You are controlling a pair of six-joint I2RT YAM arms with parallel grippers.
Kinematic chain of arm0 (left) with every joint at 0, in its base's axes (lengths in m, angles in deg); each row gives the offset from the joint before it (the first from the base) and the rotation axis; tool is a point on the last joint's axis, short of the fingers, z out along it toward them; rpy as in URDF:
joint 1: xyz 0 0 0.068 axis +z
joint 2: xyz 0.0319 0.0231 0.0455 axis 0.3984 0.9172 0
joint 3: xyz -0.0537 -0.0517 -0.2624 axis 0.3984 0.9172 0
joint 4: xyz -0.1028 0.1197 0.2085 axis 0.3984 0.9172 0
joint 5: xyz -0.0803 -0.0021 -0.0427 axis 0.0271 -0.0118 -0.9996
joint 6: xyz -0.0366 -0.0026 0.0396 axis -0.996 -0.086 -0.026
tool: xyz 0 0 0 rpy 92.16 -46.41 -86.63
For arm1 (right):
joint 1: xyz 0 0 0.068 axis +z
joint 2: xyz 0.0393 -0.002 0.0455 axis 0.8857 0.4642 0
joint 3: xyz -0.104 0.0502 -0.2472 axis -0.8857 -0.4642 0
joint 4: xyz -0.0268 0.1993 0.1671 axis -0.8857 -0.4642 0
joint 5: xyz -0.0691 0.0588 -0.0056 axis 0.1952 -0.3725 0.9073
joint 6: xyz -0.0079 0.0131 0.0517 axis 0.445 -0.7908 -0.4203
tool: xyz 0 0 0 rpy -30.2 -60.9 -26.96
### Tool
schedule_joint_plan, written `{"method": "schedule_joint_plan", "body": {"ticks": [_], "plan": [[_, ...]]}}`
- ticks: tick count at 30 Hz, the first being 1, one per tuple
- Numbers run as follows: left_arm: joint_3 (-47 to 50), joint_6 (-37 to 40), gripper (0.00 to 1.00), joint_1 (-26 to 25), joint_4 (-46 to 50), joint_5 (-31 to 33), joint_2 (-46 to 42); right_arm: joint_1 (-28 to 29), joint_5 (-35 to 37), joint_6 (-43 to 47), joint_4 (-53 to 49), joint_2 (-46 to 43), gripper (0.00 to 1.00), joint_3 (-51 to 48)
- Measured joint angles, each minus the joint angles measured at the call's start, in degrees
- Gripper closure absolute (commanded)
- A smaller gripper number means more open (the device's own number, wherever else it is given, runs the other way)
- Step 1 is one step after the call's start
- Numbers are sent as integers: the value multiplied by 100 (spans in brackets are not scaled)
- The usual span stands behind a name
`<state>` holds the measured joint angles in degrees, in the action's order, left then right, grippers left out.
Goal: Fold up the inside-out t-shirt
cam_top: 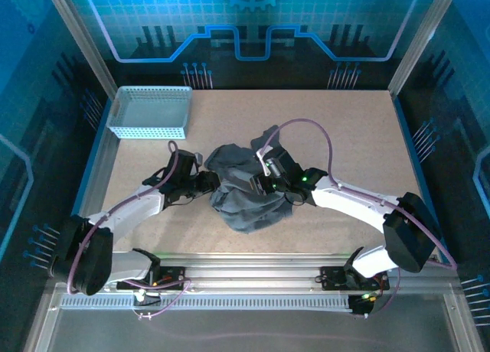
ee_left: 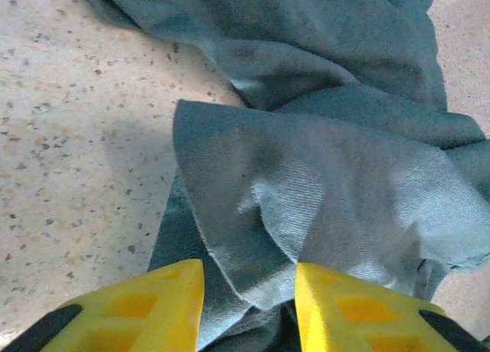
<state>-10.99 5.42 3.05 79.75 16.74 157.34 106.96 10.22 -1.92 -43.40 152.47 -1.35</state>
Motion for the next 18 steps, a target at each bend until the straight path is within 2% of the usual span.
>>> {"method": "schedule_joint_plan", "body": {"ticks": [3, 10, 18], "plan": [[0, -20, 65, 0, -131, -52, 92, 0, 0, -13, -2, -2, 44, -4], [76, -190, 58, 0, -208, -87, 131, 0, 4, -31, -61, -48, 44, -52], [229, -387, 64, -48, -302, -120, 127, 0, 2, -33, -63, -52, 44, -52]]}}
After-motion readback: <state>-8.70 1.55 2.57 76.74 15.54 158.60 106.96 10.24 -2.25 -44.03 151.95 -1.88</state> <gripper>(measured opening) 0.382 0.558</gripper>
